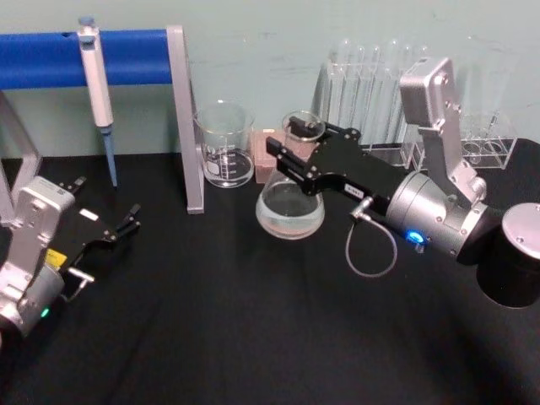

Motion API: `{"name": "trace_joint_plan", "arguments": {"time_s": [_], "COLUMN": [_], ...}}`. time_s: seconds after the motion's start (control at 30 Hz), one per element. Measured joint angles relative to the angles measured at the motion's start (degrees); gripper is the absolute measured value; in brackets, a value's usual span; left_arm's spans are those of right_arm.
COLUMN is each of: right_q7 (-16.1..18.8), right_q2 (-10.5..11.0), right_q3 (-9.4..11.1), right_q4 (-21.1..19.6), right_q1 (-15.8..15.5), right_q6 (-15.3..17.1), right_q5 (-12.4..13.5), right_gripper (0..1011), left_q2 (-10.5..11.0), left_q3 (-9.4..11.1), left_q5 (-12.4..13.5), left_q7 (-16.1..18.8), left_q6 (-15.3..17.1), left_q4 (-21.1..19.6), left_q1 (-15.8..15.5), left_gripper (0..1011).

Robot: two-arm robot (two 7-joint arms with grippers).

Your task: Grasp the erlenmeyer flask with one hand, shake it three times, then place it back.

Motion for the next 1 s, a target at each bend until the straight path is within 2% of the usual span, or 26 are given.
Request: {"name": "trace_joint_plan", "arguments": {"time_s": [0.3,1.0], "right_q7": [2.6,10.2], "right_q2": [0.3,2.5], "right_q3": [-2.0,-8.6], "right_q4": [-0.2,-1.4], "right_q1": [0.4,1.8], "right_q6": [-0.3,-2.0], "right_q5": [1.0,4.1], "right_gripper": [448,448], "left_q2": [0.0,0.0], "left_q3": [0.0,0.0], "left_q5": [0.0,0.0], "left_q7": [0.0,0.0], "left_q6": [0.0,0.0], "left_q4": [0.0,0.0], "left_q1": [0.0,0.0], "left_gripper": [1001,1001]}}
